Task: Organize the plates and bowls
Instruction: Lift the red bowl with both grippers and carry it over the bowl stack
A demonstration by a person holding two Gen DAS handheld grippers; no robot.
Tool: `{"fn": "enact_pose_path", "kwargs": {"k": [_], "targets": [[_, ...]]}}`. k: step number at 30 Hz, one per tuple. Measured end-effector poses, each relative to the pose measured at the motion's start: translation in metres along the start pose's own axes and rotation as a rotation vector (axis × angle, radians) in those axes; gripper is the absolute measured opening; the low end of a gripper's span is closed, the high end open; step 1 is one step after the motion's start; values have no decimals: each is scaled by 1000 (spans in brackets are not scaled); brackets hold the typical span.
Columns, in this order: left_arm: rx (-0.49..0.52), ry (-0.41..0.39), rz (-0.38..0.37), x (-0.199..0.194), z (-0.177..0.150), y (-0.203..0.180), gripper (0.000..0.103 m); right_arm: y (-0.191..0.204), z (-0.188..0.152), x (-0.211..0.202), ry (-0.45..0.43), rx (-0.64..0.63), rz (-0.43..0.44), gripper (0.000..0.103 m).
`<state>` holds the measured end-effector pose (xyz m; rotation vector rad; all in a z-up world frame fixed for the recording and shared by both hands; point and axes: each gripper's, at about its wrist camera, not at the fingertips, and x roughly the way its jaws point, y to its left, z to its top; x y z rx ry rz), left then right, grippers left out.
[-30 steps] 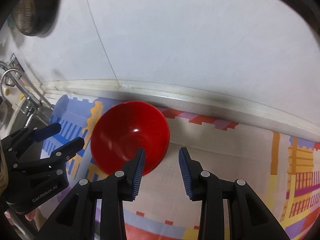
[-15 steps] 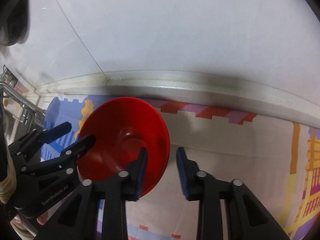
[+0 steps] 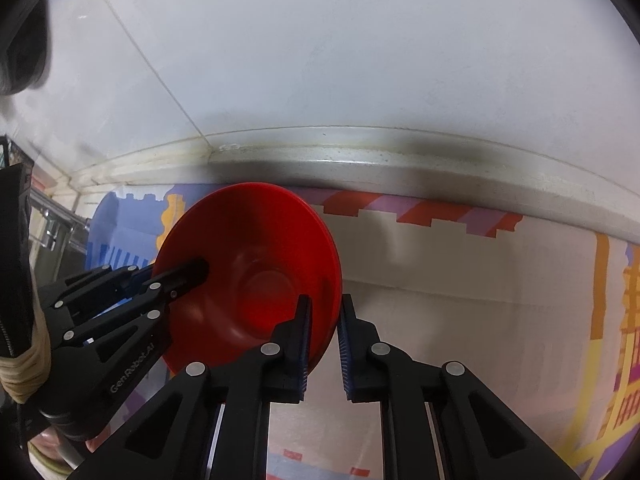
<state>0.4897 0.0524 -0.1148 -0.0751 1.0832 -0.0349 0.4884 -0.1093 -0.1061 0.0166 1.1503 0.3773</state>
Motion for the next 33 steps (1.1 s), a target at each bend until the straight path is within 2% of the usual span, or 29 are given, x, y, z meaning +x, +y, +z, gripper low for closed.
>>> {"fn": "enact_pose_path", "kwargs": {"k": [7, 18, 33], "targets": [[-5, -25, -3, -15, -8, -1, 10, -4, -1, -4, 5, 25, 12, 12], [10, -113, -18, -61, -33, -25, 10, 1, -20, -44, -54, 0, -15, 12], [49, -180, -79, -127, -71, -76, 10, -13, -75, -119, -149, 32, -31, 12]]}}
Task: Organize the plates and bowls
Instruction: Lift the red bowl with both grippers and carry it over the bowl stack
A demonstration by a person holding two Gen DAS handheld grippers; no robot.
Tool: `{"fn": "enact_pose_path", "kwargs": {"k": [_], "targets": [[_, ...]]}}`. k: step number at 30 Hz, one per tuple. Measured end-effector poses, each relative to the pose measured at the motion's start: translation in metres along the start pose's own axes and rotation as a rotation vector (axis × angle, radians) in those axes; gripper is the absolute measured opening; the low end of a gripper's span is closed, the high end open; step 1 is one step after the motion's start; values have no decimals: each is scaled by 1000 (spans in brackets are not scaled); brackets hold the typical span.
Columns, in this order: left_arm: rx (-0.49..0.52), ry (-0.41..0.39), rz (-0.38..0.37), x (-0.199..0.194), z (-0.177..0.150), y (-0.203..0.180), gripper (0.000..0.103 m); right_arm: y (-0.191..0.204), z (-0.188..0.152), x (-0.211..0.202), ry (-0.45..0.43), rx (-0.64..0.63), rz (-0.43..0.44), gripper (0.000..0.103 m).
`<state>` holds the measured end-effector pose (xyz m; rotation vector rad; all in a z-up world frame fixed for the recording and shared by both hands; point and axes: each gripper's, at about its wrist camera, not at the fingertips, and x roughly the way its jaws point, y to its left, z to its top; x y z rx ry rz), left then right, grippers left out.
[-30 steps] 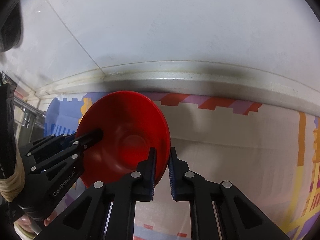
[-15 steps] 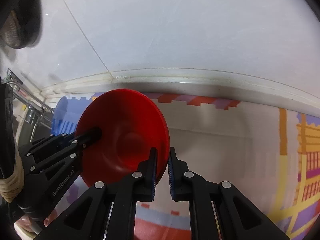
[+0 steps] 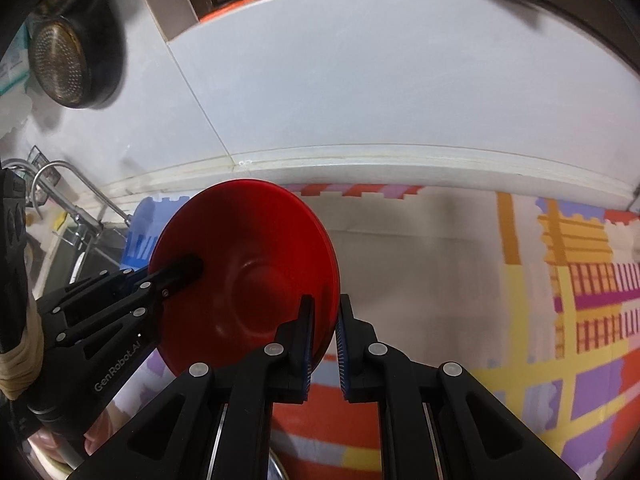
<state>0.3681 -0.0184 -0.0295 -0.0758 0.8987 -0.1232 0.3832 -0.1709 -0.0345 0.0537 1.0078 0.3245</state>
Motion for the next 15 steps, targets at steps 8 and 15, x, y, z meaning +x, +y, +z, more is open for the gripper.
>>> {"fn": "enact_pose_path", "kwargs": {"k": [8, 15], "targets": [[31, -21, -22, -29, -18, -31, 10, -14, -31, -38, -33, 20, -13, 12], [82, -25, -49, -48, -38, -64, 10, -29, -62, -73, -72, 51, -35, 12]]}}
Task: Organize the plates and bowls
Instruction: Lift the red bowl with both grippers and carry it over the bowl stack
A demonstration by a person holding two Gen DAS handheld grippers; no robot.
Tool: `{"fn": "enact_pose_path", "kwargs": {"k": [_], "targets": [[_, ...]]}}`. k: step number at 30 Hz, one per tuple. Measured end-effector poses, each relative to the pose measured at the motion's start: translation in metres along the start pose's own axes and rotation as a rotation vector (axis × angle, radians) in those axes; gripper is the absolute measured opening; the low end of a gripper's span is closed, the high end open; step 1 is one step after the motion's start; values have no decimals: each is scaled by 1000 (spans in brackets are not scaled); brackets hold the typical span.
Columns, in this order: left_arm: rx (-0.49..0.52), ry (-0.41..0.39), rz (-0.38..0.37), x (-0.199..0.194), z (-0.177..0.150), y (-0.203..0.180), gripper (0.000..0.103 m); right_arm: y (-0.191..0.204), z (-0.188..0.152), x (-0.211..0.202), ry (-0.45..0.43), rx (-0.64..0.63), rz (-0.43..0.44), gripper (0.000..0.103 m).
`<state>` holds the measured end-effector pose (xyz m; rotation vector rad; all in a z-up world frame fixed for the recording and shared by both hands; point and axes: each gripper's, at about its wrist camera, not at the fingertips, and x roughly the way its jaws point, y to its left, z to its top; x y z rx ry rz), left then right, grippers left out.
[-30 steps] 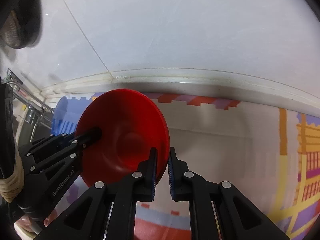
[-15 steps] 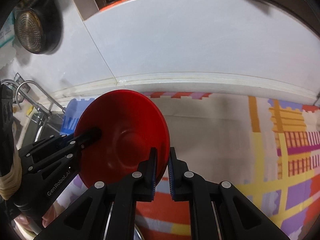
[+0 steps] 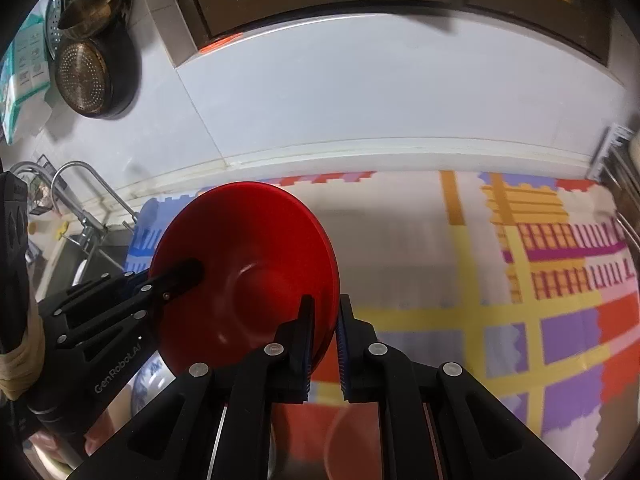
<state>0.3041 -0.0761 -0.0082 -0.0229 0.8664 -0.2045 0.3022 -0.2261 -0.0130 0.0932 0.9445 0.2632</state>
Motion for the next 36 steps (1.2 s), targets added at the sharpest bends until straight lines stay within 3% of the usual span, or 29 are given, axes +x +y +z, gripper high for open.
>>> {"fn": "enact_pose_path", "kwargs": {"k": [18, 36], "targets": [[78, 45, -75, -13, -38, -81, 11, -55, -64, -63, -31, 90, -67, 12], [47, 188, -64, 26, -72, -112, 11, -96, -104, -46, 66, 124, -73, 12]]}}
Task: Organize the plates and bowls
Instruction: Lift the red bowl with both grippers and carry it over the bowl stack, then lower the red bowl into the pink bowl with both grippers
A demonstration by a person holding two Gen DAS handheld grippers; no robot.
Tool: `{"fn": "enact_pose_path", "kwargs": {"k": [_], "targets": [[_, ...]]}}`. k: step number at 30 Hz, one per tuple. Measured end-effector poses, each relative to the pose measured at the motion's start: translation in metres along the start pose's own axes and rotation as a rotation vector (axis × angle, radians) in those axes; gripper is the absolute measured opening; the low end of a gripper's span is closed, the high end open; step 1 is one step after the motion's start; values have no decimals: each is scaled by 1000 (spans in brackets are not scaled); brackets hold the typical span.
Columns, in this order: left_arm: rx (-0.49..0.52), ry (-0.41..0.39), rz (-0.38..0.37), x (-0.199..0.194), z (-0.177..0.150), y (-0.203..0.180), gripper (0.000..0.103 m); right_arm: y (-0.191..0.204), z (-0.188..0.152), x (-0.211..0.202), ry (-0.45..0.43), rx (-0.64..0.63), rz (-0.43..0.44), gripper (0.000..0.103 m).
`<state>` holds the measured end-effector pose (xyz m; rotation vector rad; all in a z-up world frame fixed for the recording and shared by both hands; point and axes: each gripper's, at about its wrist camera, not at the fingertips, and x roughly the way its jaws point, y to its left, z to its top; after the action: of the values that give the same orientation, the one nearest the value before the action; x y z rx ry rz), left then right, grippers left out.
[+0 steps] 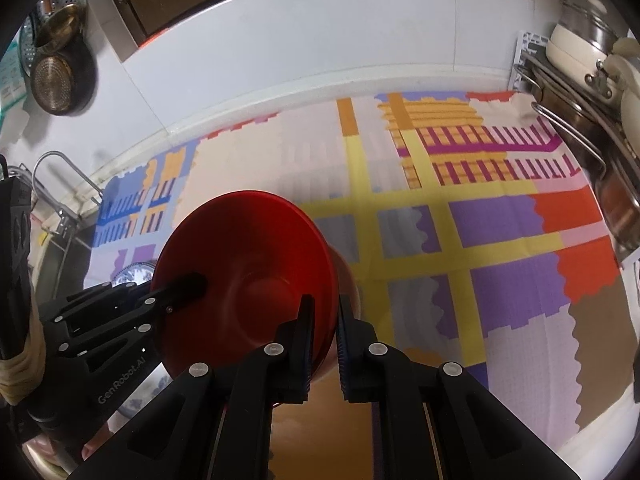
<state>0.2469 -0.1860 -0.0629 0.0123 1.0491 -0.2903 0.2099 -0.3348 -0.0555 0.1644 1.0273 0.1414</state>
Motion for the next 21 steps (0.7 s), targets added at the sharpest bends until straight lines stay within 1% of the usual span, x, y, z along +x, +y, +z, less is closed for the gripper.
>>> {"fn": "enact_pose_path", "kwargs": {"k": [5, 12, 17, 21], "targets": [[-10, 29, 8, 12, -3, -2, 14, -5, -2, 10, 24, 0, 2, 12], [-12, 62, 30, 25, -5, 0, 14, -7, -3, 20, 35, 0, 2, 12], [-16, 68, 26, 29, -7, 1, 15, -3, -6, 28, 45, -23, -14, 13], [-10, 69, 22, 30, -7, 0, 17, -2, -7, 28, 37, -39, -30, 13]]}}
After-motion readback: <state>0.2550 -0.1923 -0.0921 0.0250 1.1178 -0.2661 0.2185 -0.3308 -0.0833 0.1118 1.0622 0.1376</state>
